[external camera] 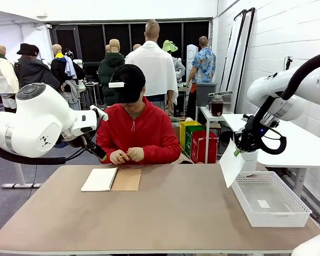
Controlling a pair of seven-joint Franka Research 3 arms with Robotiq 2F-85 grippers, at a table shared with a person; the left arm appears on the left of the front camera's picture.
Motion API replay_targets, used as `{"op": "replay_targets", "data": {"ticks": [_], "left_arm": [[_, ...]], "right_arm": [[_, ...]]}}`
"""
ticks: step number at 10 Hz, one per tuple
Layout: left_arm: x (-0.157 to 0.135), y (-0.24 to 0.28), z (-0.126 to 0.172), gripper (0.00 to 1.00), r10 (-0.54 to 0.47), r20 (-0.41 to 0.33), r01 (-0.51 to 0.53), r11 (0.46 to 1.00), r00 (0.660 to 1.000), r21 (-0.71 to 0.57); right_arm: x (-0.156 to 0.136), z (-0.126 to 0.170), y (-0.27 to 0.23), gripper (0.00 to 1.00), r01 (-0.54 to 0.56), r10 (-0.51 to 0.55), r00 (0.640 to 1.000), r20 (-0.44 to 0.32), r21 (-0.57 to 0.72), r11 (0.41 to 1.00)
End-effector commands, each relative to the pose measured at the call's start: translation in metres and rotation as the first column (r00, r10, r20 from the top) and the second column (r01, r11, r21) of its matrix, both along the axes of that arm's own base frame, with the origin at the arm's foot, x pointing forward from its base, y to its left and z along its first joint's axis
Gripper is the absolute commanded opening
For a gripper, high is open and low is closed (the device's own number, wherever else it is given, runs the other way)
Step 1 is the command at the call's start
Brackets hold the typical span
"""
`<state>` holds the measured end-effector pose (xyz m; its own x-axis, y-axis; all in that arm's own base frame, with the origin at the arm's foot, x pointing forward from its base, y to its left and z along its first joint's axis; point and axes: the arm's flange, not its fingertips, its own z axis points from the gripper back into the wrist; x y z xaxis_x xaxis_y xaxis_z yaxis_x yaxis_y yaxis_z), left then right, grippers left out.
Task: Sort the paper based on its condition.
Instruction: If a person hands you a paper, place it in the Organizing basket , and if it's crumpled, put it in the Trash can.
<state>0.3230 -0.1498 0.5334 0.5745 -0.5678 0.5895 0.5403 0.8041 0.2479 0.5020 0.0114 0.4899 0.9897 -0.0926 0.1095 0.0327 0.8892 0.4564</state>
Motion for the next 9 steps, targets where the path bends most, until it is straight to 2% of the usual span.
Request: {"op": "replay_targets", "data": {"ticks": [1,3,4,6,9], "left_arm": [[0.000,0.000,0.000,1.00,-0.001,0.002,0.001,1.000,1.000,0.001],[0.000,0.000,0.000,1.00,-0.001,0.002,0.001,1.000,1.000,0.001],[0.000,0.000,0.000,1.00,-0.001,0.002,0.001,1.000,1.000,0.001],[0.000,0.000,0.000,1.00,-0.001,0.002,0.001,1.000,1.000,0.001],[0.000,0.000,0.000,1.00,-0.001,0.002,0.001,1.000,1.000,0.001]], "right_arm": [[0.006,0.004,0.003,0.00,-0.034,0.034,0.999,-0.015,0.022,0.999],[0.000,0.002,0.003,0.00,-0.011,0.011,1.000,-0.008,0.004,1.000],[0.001,-0.004,-0.002,0.00,-0.050,0.049,0.998,-0.044,-0.025,0.998],[-0.007,-0.012,-0.017,0.00,-0.058,0.053,0.993,-0.105,-0.044,0.997],[-0.014,-0.029,-0.041,0.00,-0.043,0.035,0.994,-0.106,-0.080,0.996]]}}
